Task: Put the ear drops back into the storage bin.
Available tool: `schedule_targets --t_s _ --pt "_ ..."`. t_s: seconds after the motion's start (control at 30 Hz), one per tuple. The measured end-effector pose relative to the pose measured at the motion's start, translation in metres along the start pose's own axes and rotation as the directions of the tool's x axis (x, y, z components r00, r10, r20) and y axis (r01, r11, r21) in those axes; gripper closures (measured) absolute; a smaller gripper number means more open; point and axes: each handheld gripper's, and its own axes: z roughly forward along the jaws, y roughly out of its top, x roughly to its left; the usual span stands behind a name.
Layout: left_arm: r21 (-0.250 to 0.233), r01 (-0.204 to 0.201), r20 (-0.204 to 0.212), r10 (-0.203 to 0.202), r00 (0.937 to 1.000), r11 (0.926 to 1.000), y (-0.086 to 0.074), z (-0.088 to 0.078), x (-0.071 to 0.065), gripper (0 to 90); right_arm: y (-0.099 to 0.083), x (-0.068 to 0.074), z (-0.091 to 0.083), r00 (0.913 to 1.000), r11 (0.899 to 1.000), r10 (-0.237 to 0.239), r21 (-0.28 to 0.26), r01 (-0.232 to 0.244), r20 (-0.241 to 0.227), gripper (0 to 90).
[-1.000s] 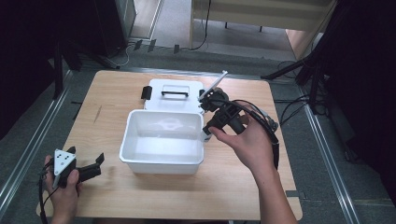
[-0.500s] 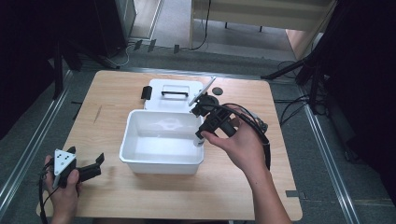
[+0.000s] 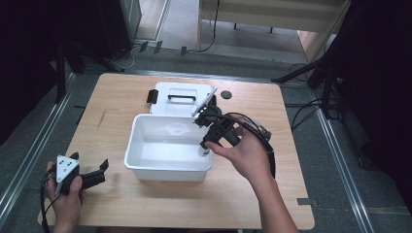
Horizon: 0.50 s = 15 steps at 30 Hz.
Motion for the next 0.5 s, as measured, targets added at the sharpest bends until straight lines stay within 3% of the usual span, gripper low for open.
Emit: schedule_targets --t_s 0.5 --pt "0.003 0.000 -0.002 0.000 1.0000 1.0000 0.000 0.000 0.000 0.0 0.001 0.000 0.036 0.9992 0.999 -0.037 0.039 0.036 0.017 71.7"
